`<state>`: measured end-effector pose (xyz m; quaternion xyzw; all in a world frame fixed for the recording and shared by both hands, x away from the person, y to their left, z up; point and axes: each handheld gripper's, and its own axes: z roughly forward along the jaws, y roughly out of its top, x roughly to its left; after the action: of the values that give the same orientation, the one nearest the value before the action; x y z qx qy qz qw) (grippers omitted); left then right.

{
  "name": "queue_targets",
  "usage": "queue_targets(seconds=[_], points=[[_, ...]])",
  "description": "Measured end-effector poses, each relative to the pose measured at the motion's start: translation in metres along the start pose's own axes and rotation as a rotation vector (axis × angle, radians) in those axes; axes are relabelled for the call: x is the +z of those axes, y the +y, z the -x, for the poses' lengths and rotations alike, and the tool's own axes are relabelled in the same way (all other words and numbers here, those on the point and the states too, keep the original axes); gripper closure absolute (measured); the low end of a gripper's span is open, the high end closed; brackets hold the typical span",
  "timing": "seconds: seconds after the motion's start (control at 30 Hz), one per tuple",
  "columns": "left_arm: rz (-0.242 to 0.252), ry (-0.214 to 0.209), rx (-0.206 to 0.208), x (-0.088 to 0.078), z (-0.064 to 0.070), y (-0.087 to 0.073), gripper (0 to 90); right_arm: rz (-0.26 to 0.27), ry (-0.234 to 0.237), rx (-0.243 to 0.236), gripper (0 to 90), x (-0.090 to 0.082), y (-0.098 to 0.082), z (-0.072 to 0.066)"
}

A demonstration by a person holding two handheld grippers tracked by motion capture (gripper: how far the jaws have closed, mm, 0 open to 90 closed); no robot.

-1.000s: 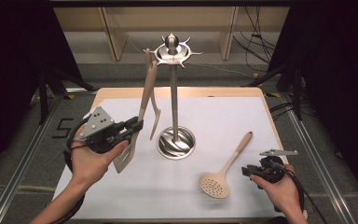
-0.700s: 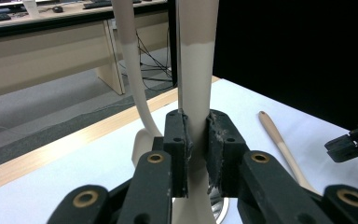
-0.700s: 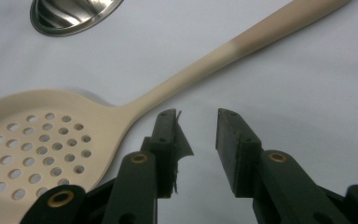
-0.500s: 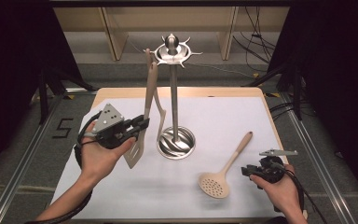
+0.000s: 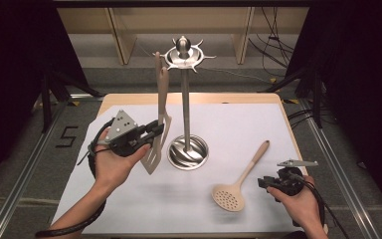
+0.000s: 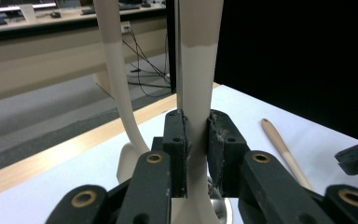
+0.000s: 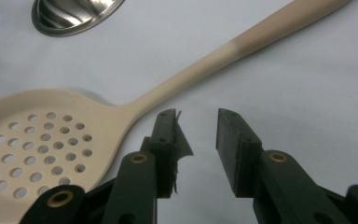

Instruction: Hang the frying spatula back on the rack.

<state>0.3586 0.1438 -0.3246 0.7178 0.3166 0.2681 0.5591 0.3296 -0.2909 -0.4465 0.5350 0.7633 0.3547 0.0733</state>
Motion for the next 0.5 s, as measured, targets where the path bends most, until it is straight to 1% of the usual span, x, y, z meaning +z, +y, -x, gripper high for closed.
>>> queue_targets(seconds=[0.07, 0.2, 0.3, 0.33, 0.37, 0.4, 0.43, 0.47, 0.5], points=[[0.015, -0.006, 0.004, 0.002, 0.0, -0.002, 77.2, 0.0, -0.002, 0.0, 68.8, 0.0, 0.0, 0.0], [0.029, -0.008, 0.005, 0.004, -0.001, -0.004, 76.8, 0.0, -0.001, 0.001, 68.7, 0.0, 0.0, 0.0], [0.038, -0.01, 0.009, 0.004, -0.001, -0.005, 76.1, 0.001, -0.009, 0.005, 68.6, 0.0, 0.0, 0.0], [0.048, -0.011, 0.007, 0.003, 0.0, -0.005, 76.0, 0.004, -0.007, 0.004, 68.6, 0.0, -0.001, 0.0], [0.053, -0.017, 0.014, 0.001, 0.0, -0.004, 75.8, 0.004, -0.025, -0.008, 68.6, 0.0, -0.001, 0.001], [0.062, -0.023, 0.016, 0.0, 0.0, -0.004, 75.2, -0.008, -0.018, 0.019, 68.6, -0.001, -0.001, -0.001], [0.068, -0.023, 0.017, -0.002, 0.0, -0.004, 74.5, -0.002, -0.011, 0.007, 68.5, -0.001, -0.001, 0.0], [0.076, -0.022, 0.016, -0.004, 0.0, -0.003, 74.4, -0.004, -0.003, 0.011, 68.5, -0.001, -0.001, 0.001], [0.086, -0.022, 0.012, -0.006, 0.0, -0.002, 74.4, -0.011, -0.013, 0.012, 68.5, -0.002, -0.001, 0.001]])
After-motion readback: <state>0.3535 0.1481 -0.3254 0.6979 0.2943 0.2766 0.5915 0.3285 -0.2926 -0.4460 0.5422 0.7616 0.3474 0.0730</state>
